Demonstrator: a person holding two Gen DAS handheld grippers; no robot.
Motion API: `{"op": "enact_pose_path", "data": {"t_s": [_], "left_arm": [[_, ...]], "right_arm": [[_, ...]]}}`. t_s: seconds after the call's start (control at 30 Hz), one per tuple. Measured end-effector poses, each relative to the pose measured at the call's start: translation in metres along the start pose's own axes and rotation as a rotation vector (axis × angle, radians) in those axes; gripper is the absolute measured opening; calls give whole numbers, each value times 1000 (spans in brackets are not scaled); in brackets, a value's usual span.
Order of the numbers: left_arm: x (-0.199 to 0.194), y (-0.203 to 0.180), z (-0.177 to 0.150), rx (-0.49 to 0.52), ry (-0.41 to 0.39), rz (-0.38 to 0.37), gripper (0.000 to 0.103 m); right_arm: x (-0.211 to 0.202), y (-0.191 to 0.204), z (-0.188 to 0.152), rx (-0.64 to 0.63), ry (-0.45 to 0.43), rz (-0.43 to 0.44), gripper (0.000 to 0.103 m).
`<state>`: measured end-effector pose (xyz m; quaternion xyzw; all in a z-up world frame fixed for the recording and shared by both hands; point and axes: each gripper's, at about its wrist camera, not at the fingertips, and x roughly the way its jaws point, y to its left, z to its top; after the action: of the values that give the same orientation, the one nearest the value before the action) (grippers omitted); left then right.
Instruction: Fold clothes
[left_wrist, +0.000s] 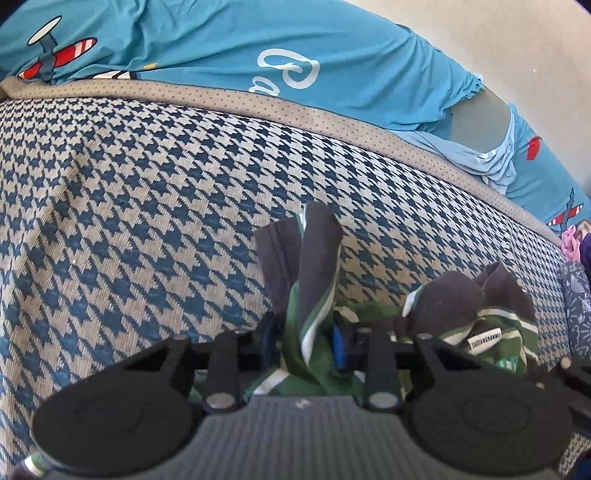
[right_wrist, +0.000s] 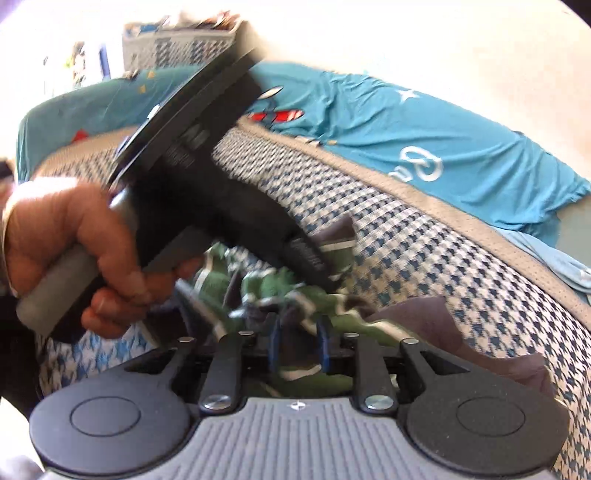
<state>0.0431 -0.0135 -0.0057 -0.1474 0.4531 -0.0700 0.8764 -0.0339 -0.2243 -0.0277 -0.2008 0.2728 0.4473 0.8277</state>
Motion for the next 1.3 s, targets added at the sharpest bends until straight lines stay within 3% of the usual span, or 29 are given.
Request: {"op": "enact_pose_path", "data": {"t_s": [0.2, 0.33, 0.47, 0.6, 0.77, 0.93, 1.13, 1.3], "left_arm": [[-6, 6, -6, 6, -3, 19, 28], [-7, 6, -8, 15, -4, 25, 28], [-6, 7, -7, 10, -4, 23, 29], [-6, 7, -7, 10, -5, 19, 29], [-6, 7, -7, 19, -3, 9, 32], [-4, 2, -7, 55, -6, -3, 42], [-3, -3, -4, 89, -35, 1, 35], [-8, -3, 2, 96, -90, 24, 32]], "right_arm": [[-4, -29, 13, 298, -74, -38, 28], [6, -47, 18, 391, -57, -116, 31], [23, -59, 17, 411, -20, -156, 38], [48, -67, 17, 373, 22, -136, 44], [67, -67, 13, 338, 96, -112, 45], [76, -56, 10, 270, 127, -133, 26], [66, -52, 18, 254, 74, -187, 19], [51, -49, 40, 258, -29, -235, 19]]}}
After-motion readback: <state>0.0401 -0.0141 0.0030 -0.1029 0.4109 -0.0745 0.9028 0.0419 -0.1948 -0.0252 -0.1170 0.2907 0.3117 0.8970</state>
